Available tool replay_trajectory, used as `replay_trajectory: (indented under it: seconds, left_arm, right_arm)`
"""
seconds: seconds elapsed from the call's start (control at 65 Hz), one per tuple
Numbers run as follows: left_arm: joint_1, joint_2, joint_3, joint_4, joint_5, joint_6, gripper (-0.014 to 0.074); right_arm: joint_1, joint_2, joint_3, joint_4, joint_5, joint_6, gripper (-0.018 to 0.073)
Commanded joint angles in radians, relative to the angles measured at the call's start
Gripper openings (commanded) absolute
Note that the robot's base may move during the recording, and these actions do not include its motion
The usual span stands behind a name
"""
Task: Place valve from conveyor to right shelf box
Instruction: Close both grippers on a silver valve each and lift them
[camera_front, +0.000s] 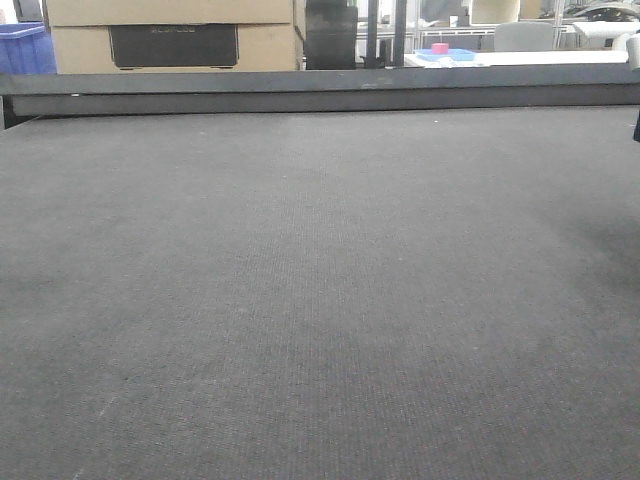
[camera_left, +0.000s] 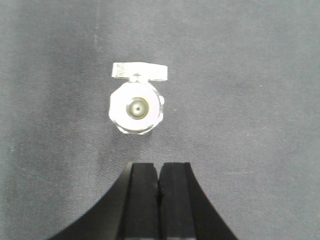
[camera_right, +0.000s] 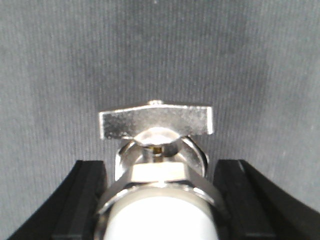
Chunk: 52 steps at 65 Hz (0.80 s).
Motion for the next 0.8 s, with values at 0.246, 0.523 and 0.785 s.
replay_trajectory:
  seconds: [0.246, 0.523, 0.785]
  left_arm:
    - [0.003, 0.189, -0.129, 0.017, 0.065, 0.067, -0.0050]
    - [0.003, 0.236, -0.129, 0.052, 0.004, 0.067, 0.0405]
    - [0.003, 0.281, -0.056, 0.062, -0.111, 0.067, 0.0517]
  right_arm:
    - [-0.006, -0.075, -0.091, -0.007, 0.058, -0.006, -0.0162]
    - [-0.006, -0.077, -0.091, -0.007, 0.056, -0.006, -0.0162]
    - [-0.006, -0.077, -0.091, -0.007, 0.018, -0.006, -0.0162]
